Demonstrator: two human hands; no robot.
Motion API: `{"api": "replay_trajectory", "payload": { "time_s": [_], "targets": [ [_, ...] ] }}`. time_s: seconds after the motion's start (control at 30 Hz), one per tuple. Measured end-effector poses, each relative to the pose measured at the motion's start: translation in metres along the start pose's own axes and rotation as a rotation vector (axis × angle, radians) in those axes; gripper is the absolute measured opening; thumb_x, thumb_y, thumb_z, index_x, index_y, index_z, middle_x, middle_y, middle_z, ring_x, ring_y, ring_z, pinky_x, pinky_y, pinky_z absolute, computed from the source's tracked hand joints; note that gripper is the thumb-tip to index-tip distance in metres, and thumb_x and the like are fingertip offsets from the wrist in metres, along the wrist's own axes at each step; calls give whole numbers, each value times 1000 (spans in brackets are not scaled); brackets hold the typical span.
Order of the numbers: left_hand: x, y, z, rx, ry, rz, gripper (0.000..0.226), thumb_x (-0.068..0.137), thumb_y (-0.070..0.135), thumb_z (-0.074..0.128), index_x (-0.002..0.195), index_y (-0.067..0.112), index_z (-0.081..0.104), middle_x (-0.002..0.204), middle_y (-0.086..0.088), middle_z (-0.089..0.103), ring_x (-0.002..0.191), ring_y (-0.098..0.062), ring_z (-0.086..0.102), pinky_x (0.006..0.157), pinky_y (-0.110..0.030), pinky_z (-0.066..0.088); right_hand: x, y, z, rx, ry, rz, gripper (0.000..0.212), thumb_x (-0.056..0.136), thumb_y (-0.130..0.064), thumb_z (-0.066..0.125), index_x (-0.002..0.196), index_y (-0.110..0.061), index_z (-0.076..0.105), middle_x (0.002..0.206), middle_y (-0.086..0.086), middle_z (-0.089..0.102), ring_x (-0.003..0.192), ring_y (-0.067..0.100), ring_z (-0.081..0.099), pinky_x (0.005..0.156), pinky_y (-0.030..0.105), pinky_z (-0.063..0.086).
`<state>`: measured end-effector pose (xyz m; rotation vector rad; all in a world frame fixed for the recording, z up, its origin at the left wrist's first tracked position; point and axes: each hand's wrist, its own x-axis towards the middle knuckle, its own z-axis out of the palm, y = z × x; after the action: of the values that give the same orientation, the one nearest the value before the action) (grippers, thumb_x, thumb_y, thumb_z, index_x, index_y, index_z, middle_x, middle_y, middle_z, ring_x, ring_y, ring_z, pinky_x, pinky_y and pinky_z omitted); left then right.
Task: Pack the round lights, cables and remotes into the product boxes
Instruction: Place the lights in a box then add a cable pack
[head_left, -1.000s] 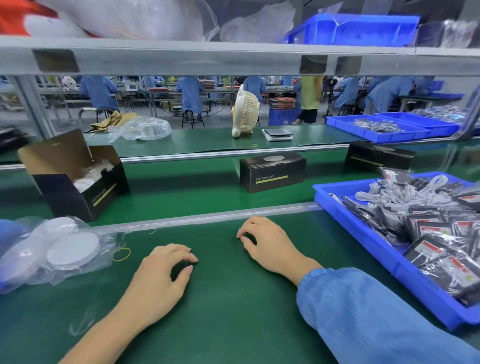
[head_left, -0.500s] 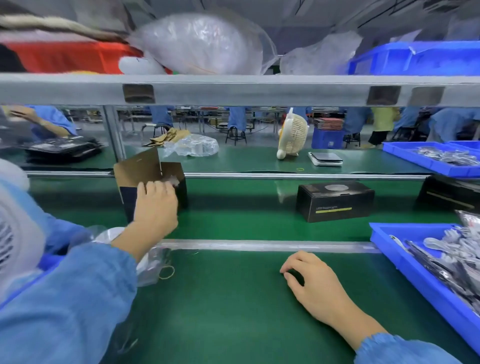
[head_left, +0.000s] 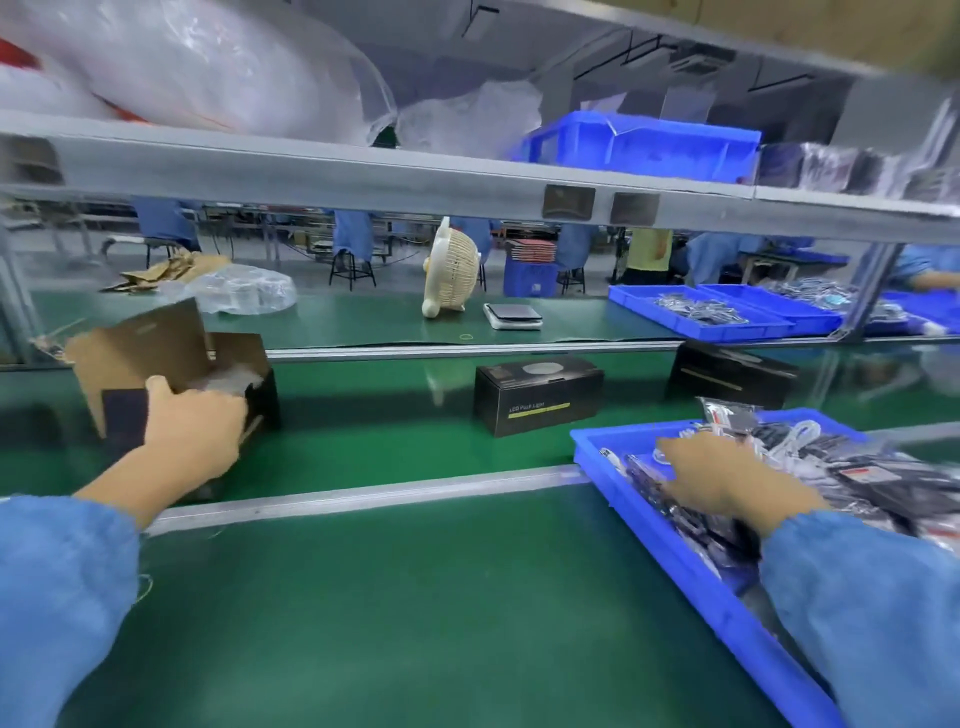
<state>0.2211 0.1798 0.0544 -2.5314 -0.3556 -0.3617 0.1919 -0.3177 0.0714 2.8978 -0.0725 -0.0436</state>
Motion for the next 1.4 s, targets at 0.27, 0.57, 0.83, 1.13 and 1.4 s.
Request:
{"api": "replay_trajectory", "payload": {
  "time_s": [0.27,0.57,0.83,1.13,1.4],
  "targets": [
    [-89,33,-69,-131,51,427,31,84,52,62,102,32,47,106,10,63,107,-17,57,102,-38,21,21,23,40,338,35,-97,51,94,-20,47,144,-30,43,133,4,59,120,25,54,98,31,41],
    [-180,34,-92,-246,384,645,44,36,36,91,58,20,56,49,5,52,50,-21,56,82,-45,34,23,36,23,-45,19,-331,41,91,-26,55,131,-29,48,115,3,60,107,25,56,90,35,45],
    [-208,17,-111,-261,359,545,48,22,33,94,52,9,65,51,-11,56,55,-31,63,83,-61,53,-30,30,-60,492,687,-178,29,82,-8,67,106,-25,65,89,3,74,75,27,63,70,27,46],
    [-214,52,-108,-458,21,339,84,13,57,94,79,8,76,61,-13,61,53,-34,60,43,-49,51,-104,-190,-92,716,599,-1142,26,80,1,73,105,-5,72,99,4,70,89,12,62,81,21,49],
    [-213,53,-98,-520,126,458,64,20,56,90,71,22,74,70,-9,64,60,-26,65,49,-32,54,-77,-246,-55,251,478,-1081,24,88,-14,60,109,-17,72,118,0,57,109,23,45,86,33,39]
  ]
}}
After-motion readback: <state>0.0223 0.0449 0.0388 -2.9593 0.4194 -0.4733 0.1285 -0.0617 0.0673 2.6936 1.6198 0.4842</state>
